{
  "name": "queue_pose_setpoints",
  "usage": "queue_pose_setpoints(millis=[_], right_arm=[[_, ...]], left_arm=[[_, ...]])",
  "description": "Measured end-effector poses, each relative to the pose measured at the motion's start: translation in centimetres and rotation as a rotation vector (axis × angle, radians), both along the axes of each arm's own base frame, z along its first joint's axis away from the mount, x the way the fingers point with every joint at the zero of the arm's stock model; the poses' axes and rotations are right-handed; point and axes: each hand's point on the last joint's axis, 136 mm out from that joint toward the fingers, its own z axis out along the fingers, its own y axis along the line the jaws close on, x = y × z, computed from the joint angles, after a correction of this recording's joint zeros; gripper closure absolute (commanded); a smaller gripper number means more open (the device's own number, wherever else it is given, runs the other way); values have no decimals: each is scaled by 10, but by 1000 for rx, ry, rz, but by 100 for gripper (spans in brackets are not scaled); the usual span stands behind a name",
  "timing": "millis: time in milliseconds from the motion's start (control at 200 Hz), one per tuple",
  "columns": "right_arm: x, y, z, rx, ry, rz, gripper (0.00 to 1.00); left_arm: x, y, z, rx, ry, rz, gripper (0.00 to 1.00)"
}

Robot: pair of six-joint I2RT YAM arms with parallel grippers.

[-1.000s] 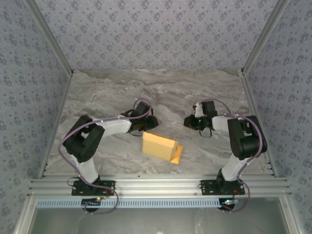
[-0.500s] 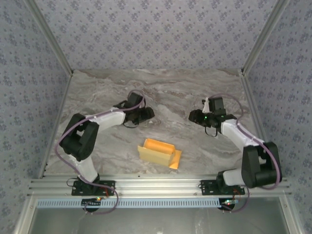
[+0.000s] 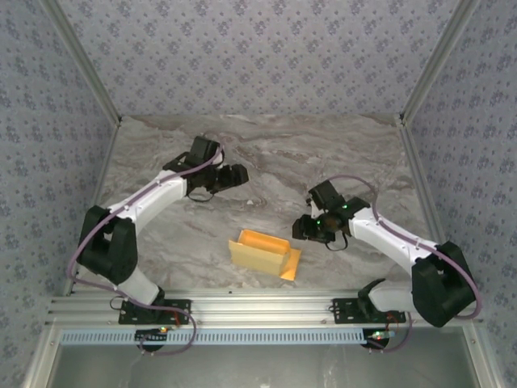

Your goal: Fold the paper box

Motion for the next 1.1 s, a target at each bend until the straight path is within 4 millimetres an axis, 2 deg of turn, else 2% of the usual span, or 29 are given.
queue_pose_setpoints(millis=[165, 365, 695, 1099], right_arm=[[-11, 7, 1, 45, 25, -36, 47], [-15, 12, -9, 45, 53, -44, 51], [-31, 30, -31, -12, 100, 34, 50], [-15, 44, -28, -46, 60, 49, 57]], left_arm=[[-48, -2, -22, 72, 71, -130, 31], [-74, 6, -48, 133, 138, -186, 31], [-86, -1, -61, 130, 194, -240, 30], [-100, 3, -65, 145, 237, -287, 30]])
